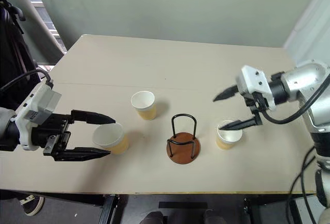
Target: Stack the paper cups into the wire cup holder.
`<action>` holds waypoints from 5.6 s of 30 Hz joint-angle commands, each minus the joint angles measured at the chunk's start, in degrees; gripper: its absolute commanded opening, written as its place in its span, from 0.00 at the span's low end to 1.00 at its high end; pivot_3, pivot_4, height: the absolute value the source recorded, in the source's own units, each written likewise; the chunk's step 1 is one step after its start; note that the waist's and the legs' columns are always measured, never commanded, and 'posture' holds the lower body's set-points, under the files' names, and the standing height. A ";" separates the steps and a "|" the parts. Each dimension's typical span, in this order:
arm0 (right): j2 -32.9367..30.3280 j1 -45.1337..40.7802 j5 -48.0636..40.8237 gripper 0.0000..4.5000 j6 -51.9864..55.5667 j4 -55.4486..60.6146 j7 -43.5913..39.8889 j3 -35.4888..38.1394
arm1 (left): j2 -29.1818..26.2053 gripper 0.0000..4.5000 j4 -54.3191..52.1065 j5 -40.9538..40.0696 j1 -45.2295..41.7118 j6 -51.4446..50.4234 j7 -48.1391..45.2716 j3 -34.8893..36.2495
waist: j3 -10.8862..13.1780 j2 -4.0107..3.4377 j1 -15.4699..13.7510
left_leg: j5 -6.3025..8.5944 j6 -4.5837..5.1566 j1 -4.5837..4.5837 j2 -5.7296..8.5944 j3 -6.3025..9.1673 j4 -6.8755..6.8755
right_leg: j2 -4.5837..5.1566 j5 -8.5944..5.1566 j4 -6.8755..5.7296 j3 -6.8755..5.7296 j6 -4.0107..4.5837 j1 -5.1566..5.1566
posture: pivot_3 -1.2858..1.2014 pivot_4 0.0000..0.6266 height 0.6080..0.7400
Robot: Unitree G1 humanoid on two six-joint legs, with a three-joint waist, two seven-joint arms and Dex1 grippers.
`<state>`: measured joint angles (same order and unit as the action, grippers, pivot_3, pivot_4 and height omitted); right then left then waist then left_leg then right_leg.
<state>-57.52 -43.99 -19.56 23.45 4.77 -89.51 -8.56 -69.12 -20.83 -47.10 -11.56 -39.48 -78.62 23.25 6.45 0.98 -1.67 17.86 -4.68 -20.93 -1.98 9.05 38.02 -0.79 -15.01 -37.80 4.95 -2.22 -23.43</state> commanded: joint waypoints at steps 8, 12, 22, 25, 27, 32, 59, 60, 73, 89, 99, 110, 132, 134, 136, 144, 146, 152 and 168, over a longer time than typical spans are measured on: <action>0.49 7.42 9.03 0.94 -4.40 -1.41 6.16 -2.89 | -1.15 1.00 0.08 0.48 -2.56 1.48 -0.47 -0.14 | 0.04 -0.07 1.20 | 0.01 0.01 0.17 -0.10 -0.19 0.00 | -0.09 0.03 -0.12 0.06 -0.05 -0.01 | 0.52 0.24 1.00; 0.78 7.95 8.54 0.94 -5.09 -1.05 4.65 -3.32 | -1.16 1.00 -0.47 0.54 -0.73 0.77 -0.06 1.62 | 0.05 -0.07 1.15 | 0.02 0.03 0.11 -0.09 -0.16 0.00 | -0.08 0.03 -0.08 0.06 -0.05 -0.02 | 0.52 0.24 1.00; 2.88 9.38 13.44 0.86 -8.12 0.16 6.23 -7.80 | -0.88 1.00 -1.25 0.30 1.76 0.64 0.91 3.73 | 0.03 -0.04 1.08 | 0.02 0.03 0.10 -0.09 -0.13 0.01 | -0.08 0.03 -0.04 0.03 -0.06 0.02 | 0.52 0.24 1.00; 4.03 9.22 17.32 0.67 -11.55 -2.06 8.37 -9.49 | -0.74 1.00 -1.38 0.33 1.92 0.73 1.20 3.80 | 0.03 -0.04 1.09 | 0.02 0.04 0.12 -0.18 -0.11 0.03 | -0.06 0.04 -0.07 0.04 -0.07 0.01 | 0.52 0.24 1.00; 4.51 8.94 18.14 0.49 -12.22 -2.66 8.82 -9.70 | -0.72 1.00 -1.44 0.32 2.03 0.79 1.38 3.89 | 0.03 -0.05 1.07 | 0.02 0.04 0.11 -0.20 -0.10 0.03 | -0.05 0.05 -0.09 0.04 -0.08 0.00 | 0.52 0.24 1.00; 3.40 6.62 15.99 0.08 -11.79 -1.85 5.47 -7.82 | -1.01 1.00 -0.92 0.72 2.15 1.13 1.30 4.21 | 0.03 -0.05 1.07 | 0.02 0.04 0.08 -0.19 -0.11 0.03 | -0.05 0.05 -0.06 0.03 -0.08 -0.01 | 0.52 0.24 1.00; 11.86 -15.84 -2.82 0.01 -9.57 2.28 -2.99 -13.84 | 0.20 1.00 -1.39 3.50 4.02 1.77 3.47 3.88 | 0.06 -0.10 0.01 | -0.01 -0.02 -0.10 -0.08 -0.06 -0.02 | -0.15 0.01 -0.09 0.03 0.00 -0.06 | 0.52 0.24 1.00; 11.59 -15.83 -3.01 0.01 -9.86 2.28 -2.99 -14.14 | 0.11 1.00 -1.45 3.50 4.19 1.73 3.52 4.09 | 0.06 -0.10 0.03 | -0.01 -0.02 -0.09 -0.08 -0.06 -0.02 | -0.16 0.01 -0.09 0.03 0.00 -0.07 | 0.52 0.24 1.00; 10.86 -14.39 -0.60 0.52 -11.47 2.39 -2.99 -16.48 | -1.07 1.00 -0.65 3.96 3.71 2.04 2.60 5.05 | 0.06 -0.09 0.08 | -0.02 -0.04 0.00 -0.10 -0.10 0.02 | -0.17 0.00 -0.09 0.04 0.01 -0.07 | 0.52 0.24 1.00; -2.13 3.35 -20.97 0.99 12.16 -1.40 0.74 18.47 | 4.69 1.00 15.69 22.35 -22.11 17.24 3.05 -20.13 | 0.04 -0.06 -2.59 | -0.03 -0.04 -0.04 0.03 -0.09 0.11 | 0.12 -0.01 -0.03 0.05 0.02 -0.03 | 0.52 0.24 1.00; -2.36 13.89 -42.36 0.99 27.39 14.94 18.02 41.23 | 14.94 1.00 32.15 40.23 -37.91 30.46 0.67 -36.21 | 0.07 -0.11 -1.05 | -0.04 -0.06 -0.05 0.06 -0.25 0.11 | -0.06 0.07 0.09 0.09 -0.12 -0.04 | 0.52 0.24 1.00; -4.50 18.95 -47.16 1.00 27.84 19.33 24.21 43.81 | 19.78 0.79 38.01 45.52 -40.15 35.96 -0.70 -38.56 | 0.07 -0.11 -0.92 | -0.02 0.02 -0.10 0.08 -0.08 0.16 | -0.08 0.19 0.45 0.09 -0.50 0.12 | 0.52 0.24 1.00; -5.05 19.05 -44.98 1.00 23.20 16.13 23.47 40.80 | 19.93 0.00 32.21 30.76 -48.62 28.29 -12.33 -30.18 | 0.06 -0.10 -1.48 | 0.01 0.13 -0.18 0.12 -0.09 0.20 | -0.07 0.28 0.67 0.08 -0.66 0.18 | 0.52 0.24 1.00; -5.08 18.98 -44.86 1.00 22.89 15.96 23.40 40.61 | 20.79 0.00 31.42 29.27 -50.94 27.74 -12.91 -29.98 | 0.05 -0.13 -1.45 | 0.02 0.17 -0.15 0.14 -0.12 0.21 | -0.05 0.29 0.68 0.08 -0.68 0.21 | 0.52 0.24 1.00; -5.17 18.94 -44.48 1.00 22.49 15.83 23.30 40.35 | 22.04 0.00 29.60 26.14 -53.75 26.67 -13.62 -29.96 | 0.05 -0.12 -1.52 | 0.02 0.19 -0.14 0.14 -0.17 0.22 | -0.05 0.29 0.68 0.09 -0.71 0.23 | 0.52 0.24 1.00; -7.34 20.99 -44.05 1.00 22.74 15.68 21.88 42.97 | 20.34 0.00 20.42 10.16 -55.19 24.31 -13.88 -33.96 | 0.06 -0.12 -1.51 | 0.08 0.30 -0.15 0.15 -0.40 0.30 | -0.03 0.32 0.76 0.09 -0.83 0.23 | 0.52 0.24 1.00; -7.87 21.77 -43.62 1.00 22.68 15.67 21.93 43.58 | 19.13 0.00 19.51 8.88 -55.12 25.31 -13.88 -36.72 | 0.05 -0.12 -1.51 | 0.08 0.30 -0.14 0.15 -0.41 0.31 | -0.03 0.32 0.76 0.11 -0.84 0.23 | 0.52 0.24 1.00; -7.89 23.45 -43.00 1.00 22.51 16.52 22.57 44.53 | 19.93 0.00 22.98 11.66 -56.52 29.44 -13.88 -43.05 | 0.05 -0.12 -1.60 | 0.13 0.40 -0.06 0.13 -0.28 0.52 | -0.02 0.35 0.73 0.20 -0.88 0.38 | 0.52 0.24 1.00; -8.25 26.22 -43.56 1.00 22.88 18.72 24.19 46.82 | 18.64 0.00 19.57 15.01 -53.39 33.31 -13.88 -51.05 | 0.05 -0.13 -1.57 | 0.22 0.55 -0.08 0.19 -0.40 0.62 | -0.02 0.36 0.80 0.16 -0.95 0.46 | 0.52 0.24 1.00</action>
<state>-64.38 -17.46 -62.69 46.63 22.80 -65.85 35.40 -50.48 -0.22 -33.27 -64.96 -7.42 -90.49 -27.93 6.50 0.85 -3.24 18.08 -4.13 -21.01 -1.78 8.66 38.65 -0.81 -14.64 -37.00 5.11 -3.17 -22.97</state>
